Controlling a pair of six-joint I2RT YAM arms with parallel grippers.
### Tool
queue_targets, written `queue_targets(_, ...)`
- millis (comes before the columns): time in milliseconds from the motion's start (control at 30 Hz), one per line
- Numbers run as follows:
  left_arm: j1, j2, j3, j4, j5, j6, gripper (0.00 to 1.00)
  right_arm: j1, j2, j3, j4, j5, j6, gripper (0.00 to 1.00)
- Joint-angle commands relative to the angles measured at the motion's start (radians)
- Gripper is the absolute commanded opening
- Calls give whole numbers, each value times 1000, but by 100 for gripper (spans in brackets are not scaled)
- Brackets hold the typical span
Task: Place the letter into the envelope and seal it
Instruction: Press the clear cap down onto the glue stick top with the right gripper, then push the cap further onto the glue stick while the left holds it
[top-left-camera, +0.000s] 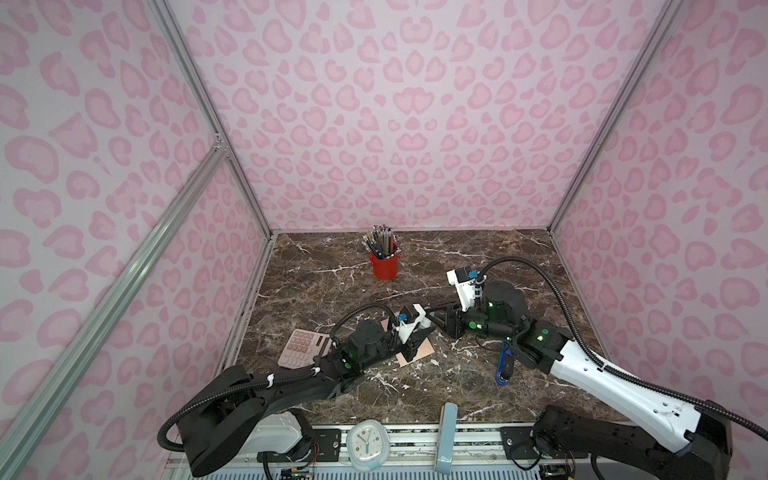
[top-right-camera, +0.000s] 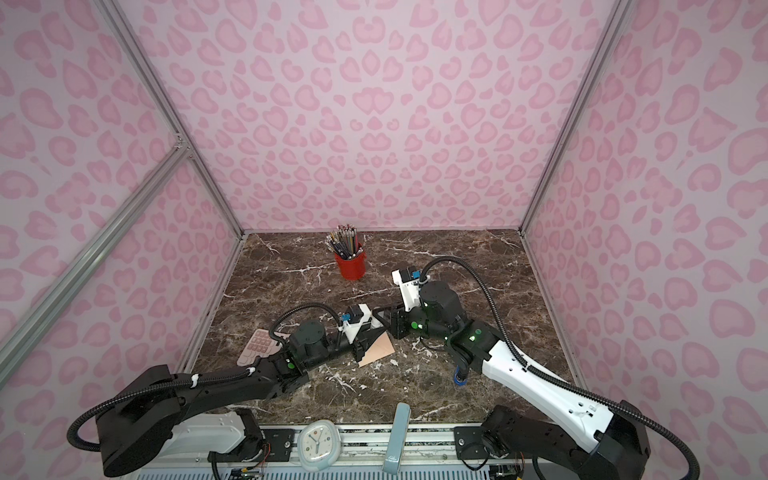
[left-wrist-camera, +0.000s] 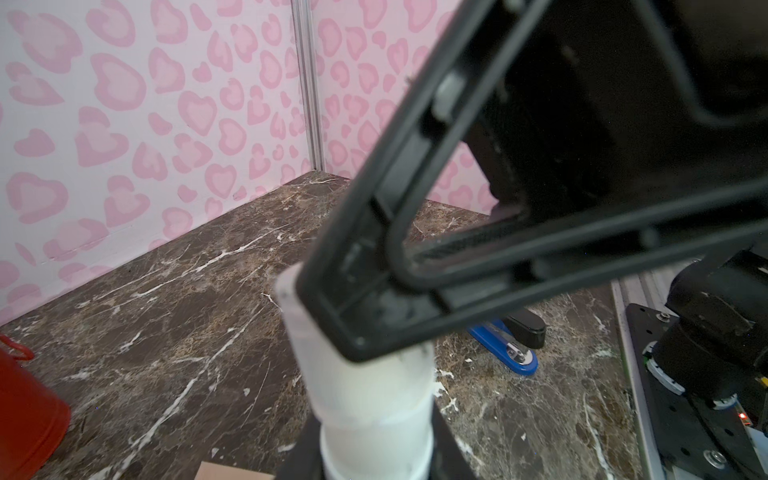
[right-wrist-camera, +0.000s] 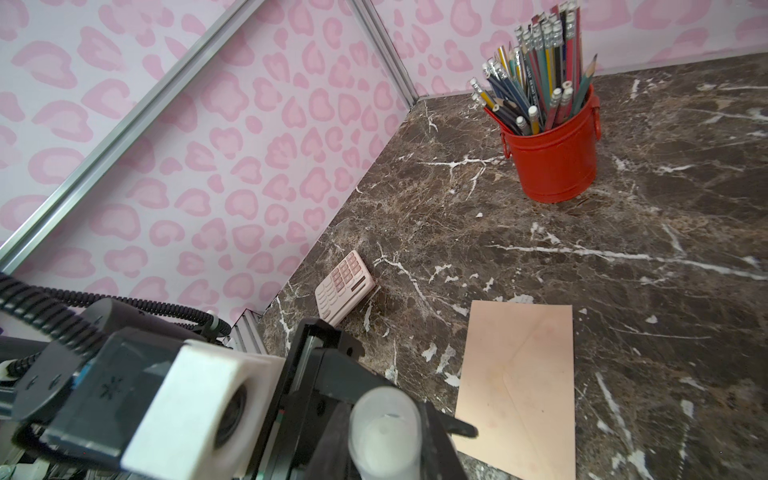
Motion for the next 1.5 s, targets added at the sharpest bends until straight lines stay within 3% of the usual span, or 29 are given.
queue_targets(0,11,-17,19,94,-13,-19,4,13,-5,-18,-64,-45,-17,25)
queue_targets(800,23,-34,50,74,12,-42,4,69,-50,-73,-6,49,-91,24)
queue_targets(1467,25,-95,45,95,14,-44,4,122,-3,-145,24,119,-150,24)
